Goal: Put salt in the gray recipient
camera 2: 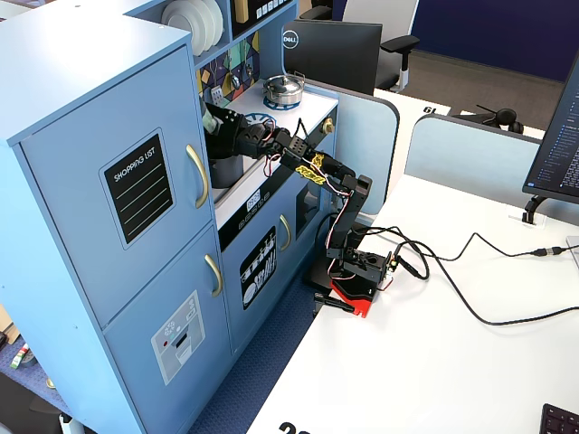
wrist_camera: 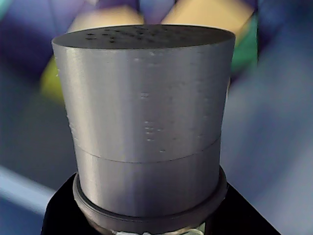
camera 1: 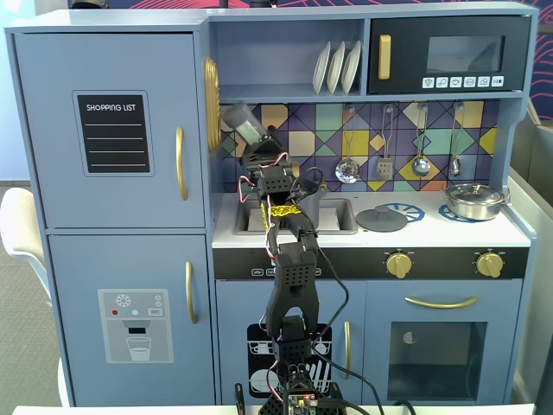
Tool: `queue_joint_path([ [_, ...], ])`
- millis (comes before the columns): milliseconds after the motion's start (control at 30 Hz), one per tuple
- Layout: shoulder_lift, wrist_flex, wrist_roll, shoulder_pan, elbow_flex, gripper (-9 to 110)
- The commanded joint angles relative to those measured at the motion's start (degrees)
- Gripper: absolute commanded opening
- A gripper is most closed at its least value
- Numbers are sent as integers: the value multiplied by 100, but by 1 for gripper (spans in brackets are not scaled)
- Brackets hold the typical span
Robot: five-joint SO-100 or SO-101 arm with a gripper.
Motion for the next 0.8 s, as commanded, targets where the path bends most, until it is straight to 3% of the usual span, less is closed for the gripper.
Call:
queue_joint_path([
  [0, 158, -114, -105, 123, -290, 0],
  [333, 633, -308, -132, 475, 1090, 0],
  [767, -369, -53, -343, 26, -1011, 0],
])
